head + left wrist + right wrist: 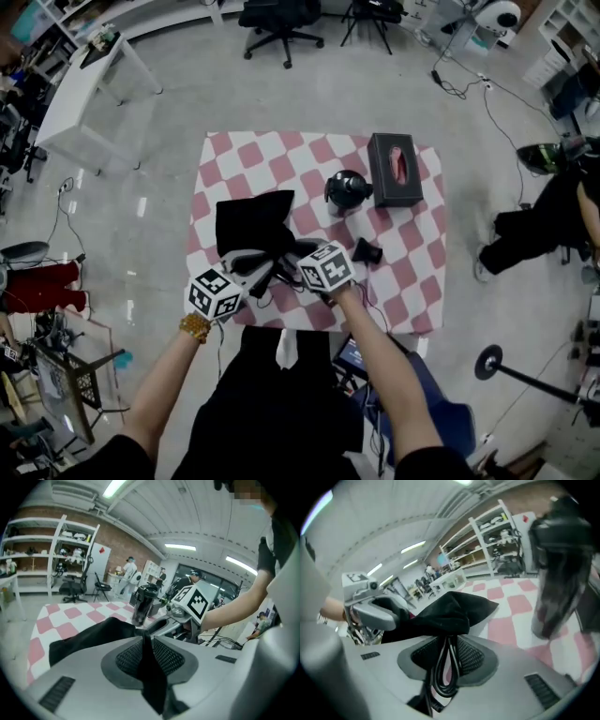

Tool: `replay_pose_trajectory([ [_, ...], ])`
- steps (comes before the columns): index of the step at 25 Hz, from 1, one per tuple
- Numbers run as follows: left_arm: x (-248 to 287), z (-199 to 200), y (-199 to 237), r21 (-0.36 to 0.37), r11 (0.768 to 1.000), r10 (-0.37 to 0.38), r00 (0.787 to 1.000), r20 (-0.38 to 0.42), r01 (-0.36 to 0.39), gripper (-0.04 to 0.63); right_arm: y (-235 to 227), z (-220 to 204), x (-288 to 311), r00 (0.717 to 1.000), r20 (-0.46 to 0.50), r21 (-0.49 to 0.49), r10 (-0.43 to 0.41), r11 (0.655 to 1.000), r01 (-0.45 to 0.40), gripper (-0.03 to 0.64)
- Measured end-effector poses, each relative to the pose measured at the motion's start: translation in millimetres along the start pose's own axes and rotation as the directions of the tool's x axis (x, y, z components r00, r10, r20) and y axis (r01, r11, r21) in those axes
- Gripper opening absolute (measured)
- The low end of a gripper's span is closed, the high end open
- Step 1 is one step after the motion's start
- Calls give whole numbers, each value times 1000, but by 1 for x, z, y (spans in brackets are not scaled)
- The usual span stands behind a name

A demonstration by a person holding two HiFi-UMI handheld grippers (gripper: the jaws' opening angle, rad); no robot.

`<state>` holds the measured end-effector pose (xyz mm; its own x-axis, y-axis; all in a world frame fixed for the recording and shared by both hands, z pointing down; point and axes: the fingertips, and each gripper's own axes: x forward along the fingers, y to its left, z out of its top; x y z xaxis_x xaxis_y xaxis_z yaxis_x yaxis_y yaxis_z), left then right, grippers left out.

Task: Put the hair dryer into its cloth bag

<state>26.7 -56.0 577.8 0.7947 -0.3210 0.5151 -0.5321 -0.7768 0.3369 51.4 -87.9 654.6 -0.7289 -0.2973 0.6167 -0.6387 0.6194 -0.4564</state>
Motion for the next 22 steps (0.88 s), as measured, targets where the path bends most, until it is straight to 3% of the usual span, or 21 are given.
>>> replay_pose_trajectory([
  [3,-26,2,-7,152,986,68,998,-5,-67,136,-13,-3,-11,991,132,215,11,976,-40,114],
  [6,-45,-20,-16,267,957,135,989,-60,-114,170,-16,-4,-16,972,235,342,8,935,-91,112],
  [9,-36,-59,-31,256,963,118,983,-140,-79,203,-10,6,-14,951,310,435,-12,891,-131,110],
  [12,-17,-85,-16,228,961,201,961,-188,-156,204,0,18,-7,931,361,522,-45,837,-162,107],
  [13,-13,-90,-7,219,956,240,951,-194,-197,187,2,21,-4,928,367,543,-64,825,-158,107],
  [15,-11,-94,8,196,950,279,942,-186,-243,33,1,23,-1,924,365,572,-115,811,-125,107],
  [17,-15,-90,11,164,960,257,951,-174,-229,21,-3,22,1,919,360,598,-162,796,-94,106],
  [19,-22,-85,4,175,964,229,960,-160,-201,18,-8,22,2,912,359,630,-196,772,-82,104],
  [22,-32,-70,-13,146,977,172,981,-91,-158,17,-15,18,2,903,348,683,-253,728,-59,104],
])
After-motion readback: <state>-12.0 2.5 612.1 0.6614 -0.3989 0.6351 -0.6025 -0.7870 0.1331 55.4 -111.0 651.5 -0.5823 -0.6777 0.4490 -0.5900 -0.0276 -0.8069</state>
